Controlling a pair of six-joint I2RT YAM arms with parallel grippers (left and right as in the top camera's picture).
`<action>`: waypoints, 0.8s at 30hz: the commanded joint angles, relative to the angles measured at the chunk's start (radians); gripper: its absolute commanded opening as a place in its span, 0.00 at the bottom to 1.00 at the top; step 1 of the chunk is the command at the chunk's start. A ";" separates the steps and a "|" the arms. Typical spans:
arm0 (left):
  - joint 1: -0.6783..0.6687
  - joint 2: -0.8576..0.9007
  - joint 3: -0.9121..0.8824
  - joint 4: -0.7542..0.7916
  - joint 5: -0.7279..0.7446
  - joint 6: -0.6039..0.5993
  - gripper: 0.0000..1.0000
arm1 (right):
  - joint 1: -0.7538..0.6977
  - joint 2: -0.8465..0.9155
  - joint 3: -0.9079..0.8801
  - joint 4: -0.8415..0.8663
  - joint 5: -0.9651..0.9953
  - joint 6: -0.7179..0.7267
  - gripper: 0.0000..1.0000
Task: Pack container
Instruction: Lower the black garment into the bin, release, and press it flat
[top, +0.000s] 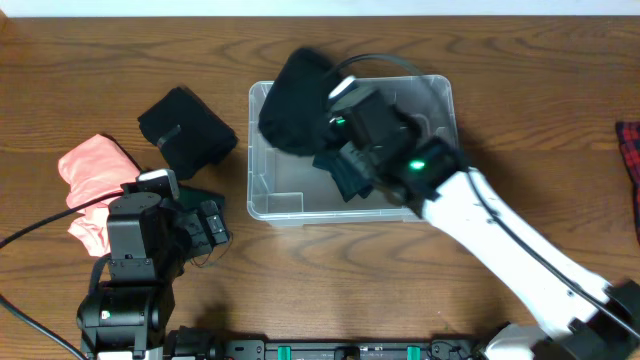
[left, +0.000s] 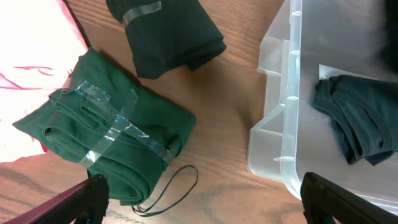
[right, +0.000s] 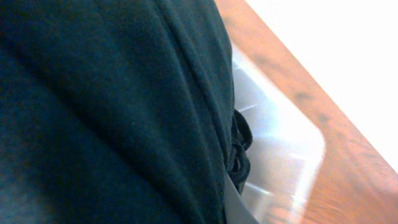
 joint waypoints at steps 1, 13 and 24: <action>0.001 0.000 0.014 -0.002 -0.009 -0.005 0.98 | 0.008 0.084 -0.014 -0.013 0.051 0.046 0.02; 0.001 0.000 0.015 0.000 -0.009 -0.005 0.98 | 0.025 0.132 0.005 -0.019 0.337 0.048 0.99; 0.001 0.000 0.014 0.002 -0.009 -0.005 0.98 | -0.283 -0.196 0.005 0.072 -0.075 0.021 0.95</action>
